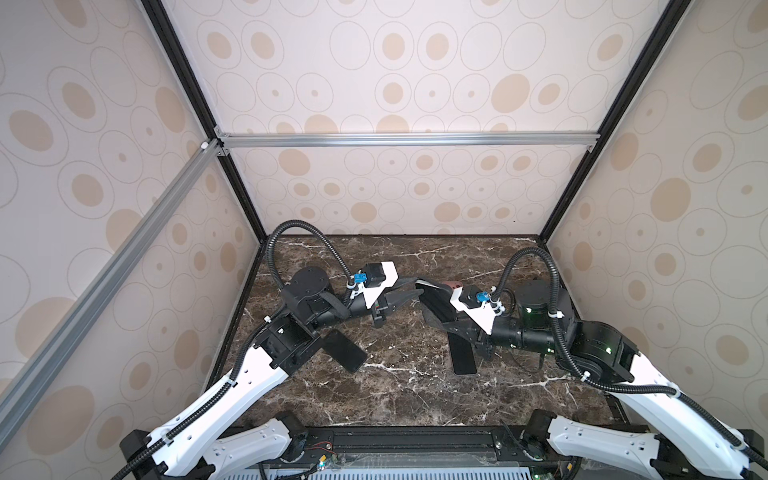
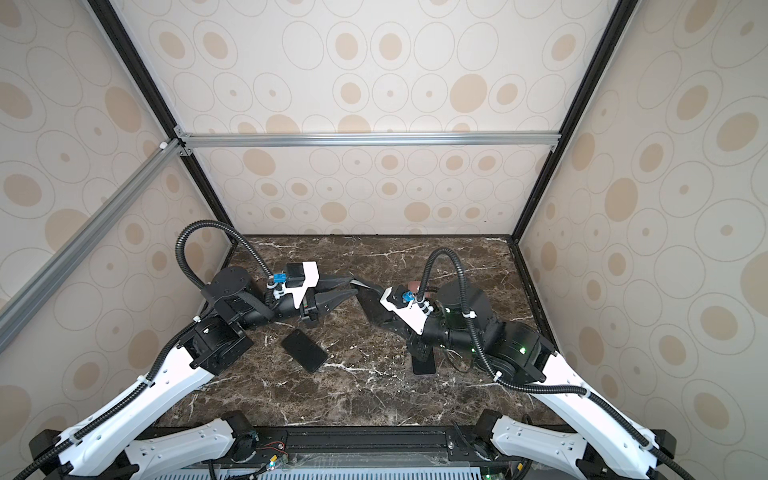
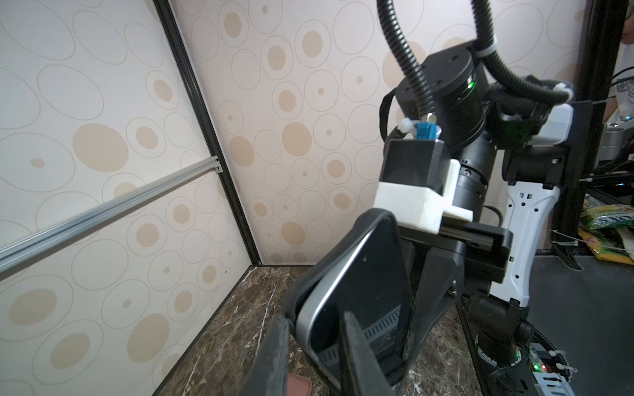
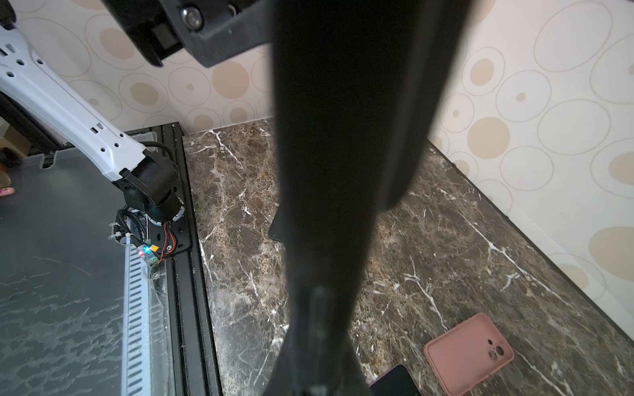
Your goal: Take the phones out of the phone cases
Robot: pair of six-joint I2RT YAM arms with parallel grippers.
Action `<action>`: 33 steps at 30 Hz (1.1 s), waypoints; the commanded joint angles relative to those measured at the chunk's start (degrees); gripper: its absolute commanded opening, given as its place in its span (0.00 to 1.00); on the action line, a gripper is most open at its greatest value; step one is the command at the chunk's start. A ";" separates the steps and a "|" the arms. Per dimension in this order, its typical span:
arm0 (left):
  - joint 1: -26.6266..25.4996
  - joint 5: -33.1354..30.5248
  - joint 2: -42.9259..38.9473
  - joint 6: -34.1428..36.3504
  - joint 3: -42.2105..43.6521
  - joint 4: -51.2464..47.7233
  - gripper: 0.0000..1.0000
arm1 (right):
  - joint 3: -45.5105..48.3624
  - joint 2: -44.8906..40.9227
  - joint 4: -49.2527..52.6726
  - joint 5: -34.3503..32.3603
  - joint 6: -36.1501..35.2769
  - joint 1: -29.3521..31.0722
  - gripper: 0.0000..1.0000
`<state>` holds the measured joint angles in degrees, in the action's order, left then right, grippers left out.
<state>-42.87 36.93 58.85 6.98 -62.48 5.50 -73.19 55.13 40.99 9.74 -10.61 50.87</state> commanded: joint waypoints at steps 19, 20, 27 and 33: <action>-3.79 21.31 4.52 0.13 0.17 -8.59 0.24 | -8.02 11.54 -3.51 15.52 1.80 -6.38 0.00; -3.79 21.41 4.62 0.22 0.08 -8.70 0.24 | -8.51 12.18 -2.62 14.71 1.85 -6.56 0.00; -3.79 21.84 4.44 0.20 0.03 -8.46 0.23 | -11.12 15.86 1.81 16.72 -0.11 -6.75 0.00; -3.63 23.42 3.65 -1.56 0.69 -5.54 0.22 | -10.15 15.17 2.92 16.39 -4.76 -6.76 0.00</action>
<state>-40.45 36.42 61.98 5.28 -61.71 -3.51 -82.72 65.84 59.61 19.88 -9.50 42.65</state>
